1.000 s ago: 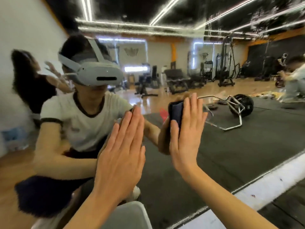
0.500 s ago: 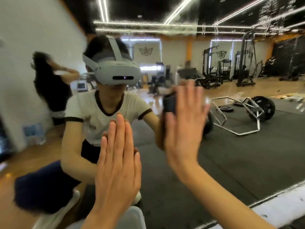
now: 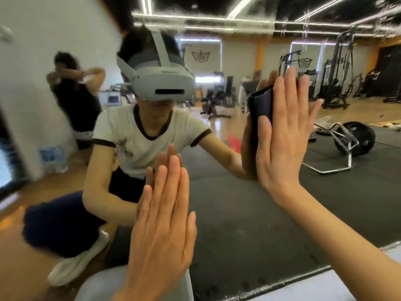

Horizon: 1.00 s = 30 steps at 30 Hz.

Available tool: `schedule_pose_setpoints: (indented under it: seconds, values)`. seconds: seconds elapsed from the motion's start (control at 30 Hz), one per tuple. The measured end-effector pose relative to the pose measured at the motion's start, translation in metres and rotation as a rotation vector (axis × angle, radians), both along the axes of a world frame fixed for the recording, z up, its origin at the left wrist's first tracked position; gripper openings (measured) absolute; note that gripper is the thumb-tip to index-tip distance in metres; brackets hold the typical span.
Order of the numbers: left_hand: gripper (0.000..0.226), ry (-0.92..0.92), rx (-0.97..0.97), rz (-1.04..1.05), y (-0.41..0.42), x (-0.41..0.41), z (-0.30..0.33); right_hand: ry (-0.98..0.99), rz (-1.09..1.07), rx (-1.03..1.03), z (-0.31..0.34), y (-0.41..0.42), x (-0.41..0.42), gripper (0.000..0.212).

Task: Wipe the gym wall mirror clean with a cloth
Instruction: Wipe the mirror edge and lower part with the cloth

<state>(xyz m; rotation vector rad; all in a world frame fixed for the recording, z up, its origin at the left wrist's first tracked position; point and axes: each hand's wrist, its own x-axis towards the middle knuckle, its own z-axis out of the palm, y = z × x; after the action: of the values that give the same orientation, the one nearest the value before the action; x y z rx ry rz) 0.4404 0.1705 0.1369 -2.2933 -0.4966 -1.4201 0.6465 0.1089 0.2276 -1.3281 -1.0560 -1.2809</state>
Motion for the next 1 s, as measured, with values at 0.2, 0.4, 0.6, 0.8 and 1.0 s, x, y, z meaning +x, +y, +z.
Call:
schedule_pose_setpoints:
  seconds: [0.2, 0.4, 0.6, 0.8, 1.0]
  values:
    - [0.071, 0.035, -0.005, 0.038, 0.010, 0.005, -0.032, -0.297, -0.081, -0.249, -0.096, -0.014, 0.020, 0.052]
    - [0.070, 0.040, 0.021, 0.062, 0.013, 0.007, -0.036, -0.557, -0.209, -0.488, -0.178, -0.043, 0.048, 0.054]
    - [0.071, 0.051, 0.027, 0.080, 0.014, 0.006, -0.037, -0.265, 0.009, -0.151, -0.049, -0.007, 0.005, 0.050]
    - [0.067, 0.045, 0.037, 0.090, 0.013, 0.007, -0.038, -0.312, -0.084, -0.323, -0.165, -0.015, 0.007, 0.055]
    - [0.070, 0.032, 0.036, 0.098, 0.011, 0.007, -0.037, -0.508, -0.012, -0.556, -0.187, -0.035, 0.021, 0.051]
